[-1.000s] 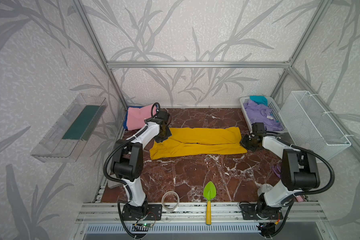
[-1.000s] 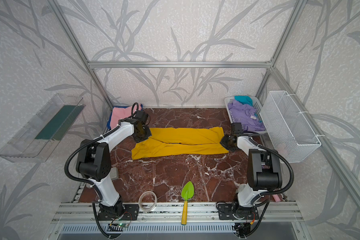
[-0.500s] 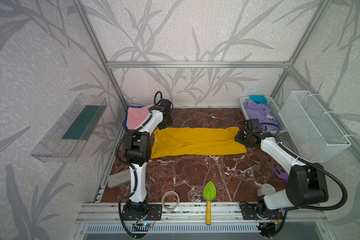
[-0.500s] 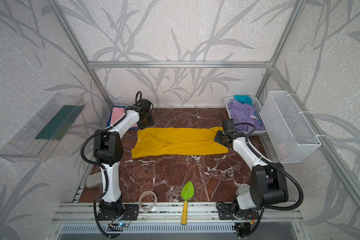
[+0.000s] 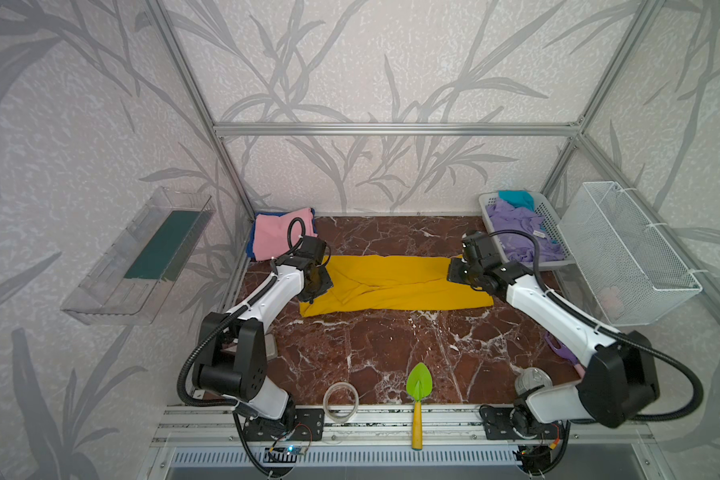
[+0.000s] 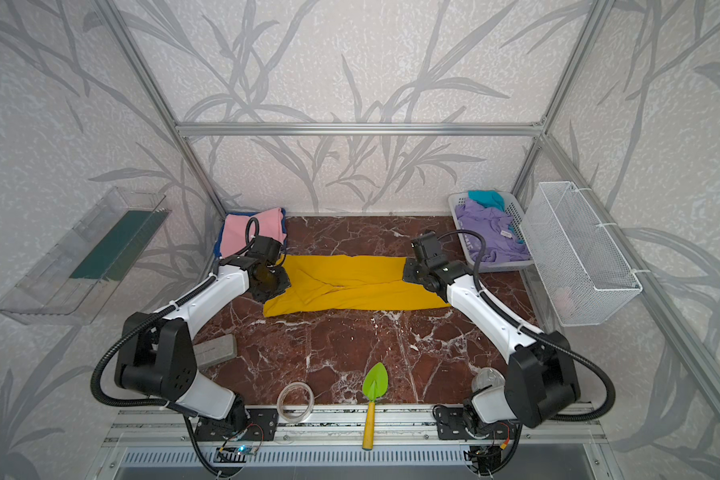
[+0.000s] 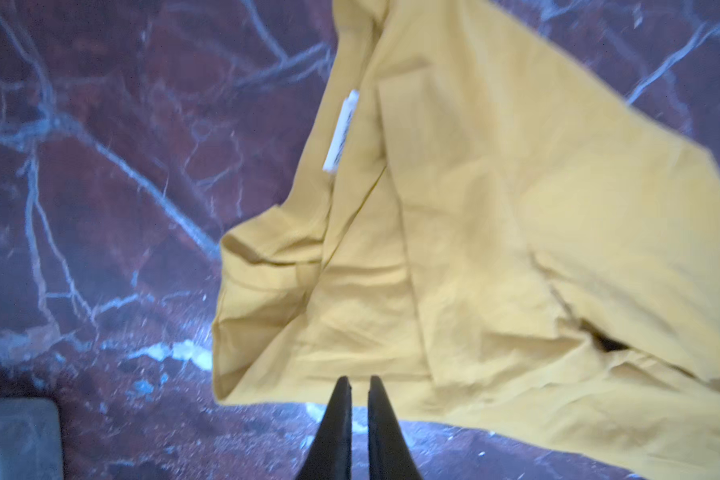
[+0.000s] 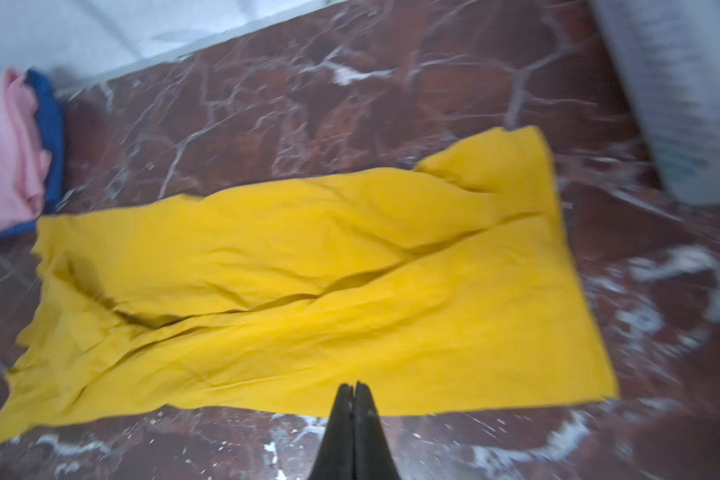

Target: Fold and stack the t-shirts

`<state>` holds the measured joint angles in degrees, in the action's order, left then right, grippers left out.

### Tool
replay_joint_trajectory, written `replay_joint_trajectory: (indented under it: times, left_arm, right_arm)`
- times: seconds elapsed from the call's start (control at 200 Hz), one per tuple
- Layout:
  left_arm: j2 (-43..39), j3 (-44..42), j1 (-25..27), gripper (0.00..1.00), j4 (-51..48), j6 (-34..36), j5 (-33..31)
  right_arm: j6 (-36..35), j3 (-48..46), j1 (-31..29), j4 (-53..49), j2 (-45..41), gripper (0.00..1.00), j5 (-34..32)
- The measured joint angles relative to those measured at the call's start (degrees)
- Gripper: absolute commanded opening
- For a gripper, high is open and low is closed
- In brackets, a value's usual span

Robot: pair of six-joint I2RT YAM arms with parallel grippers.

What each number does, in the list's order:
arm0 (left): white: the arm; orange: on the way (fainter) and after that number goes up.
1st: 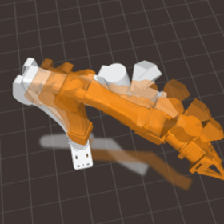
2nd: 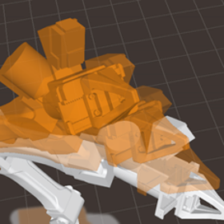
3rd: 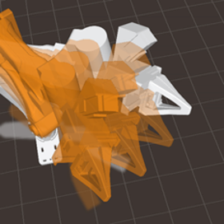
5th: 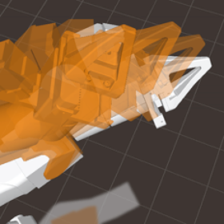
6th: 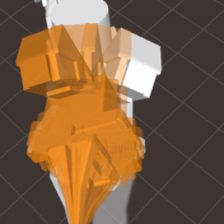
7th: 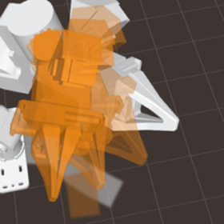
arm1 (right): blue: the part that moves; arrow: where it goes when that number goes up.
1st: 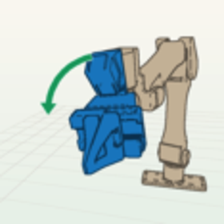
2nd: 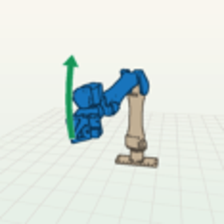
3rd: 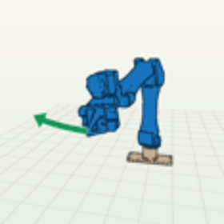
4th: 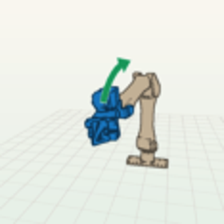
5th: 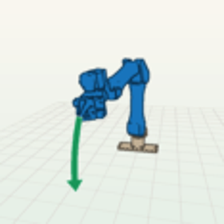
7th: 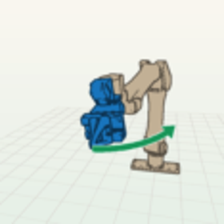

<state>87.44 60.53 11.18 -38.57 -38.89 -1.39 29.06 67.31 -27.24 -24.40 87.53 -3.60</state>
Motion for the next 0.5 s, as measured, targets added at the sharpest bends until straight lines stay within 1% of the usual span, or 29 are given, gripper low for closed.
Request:
replay_joint_trajectory:
  times: [0.065, 0.115, 0.205, 0.32, 0.395, 0.5]
  left_arm:
    - [-0.70, -2.56, 0.00, 0.29, 0.42, -0.22, -0.11]
    - [-0.39, -3.41, 0.00, 0.32, 0.96, -0.46, 0.04]
    - [0.76, -3.58, 0.00, 0.32, 2.43, -0.74, 0.35]
    - [3.15, -3.58, 0.00, 0.32, 4.94, -0.76, 0.59]
    - [5.09, -3.58, 0.00, 0.31, 5.75, -0.79, 0.42]
    - [7.72, -3.58, 0.00, 0.30, 5.88, -0.79, -0.24]
  right_arm:
    - [-1.57, 5.79, -4.13, 0.68, 8.52, 0.00, 3.10]
    - [-2.56, 9.77, -7.19, 1.66, 14.84, 0.00, 4.83]
    - [-3.89, 14.73, -12.33, 2.12, 23.78, 0.00, 7.43]
    - [-4.11, 19.21, -16.98, 2.19, 31.17, 0.00, 11.52]
    - [-3.76, 21.14, -18.58, 2.80, 34.03, 0.00, 13.81]
    - [-2.14, 22.62, -19.08, 4.74, 36.46, 0.00, 16.74]
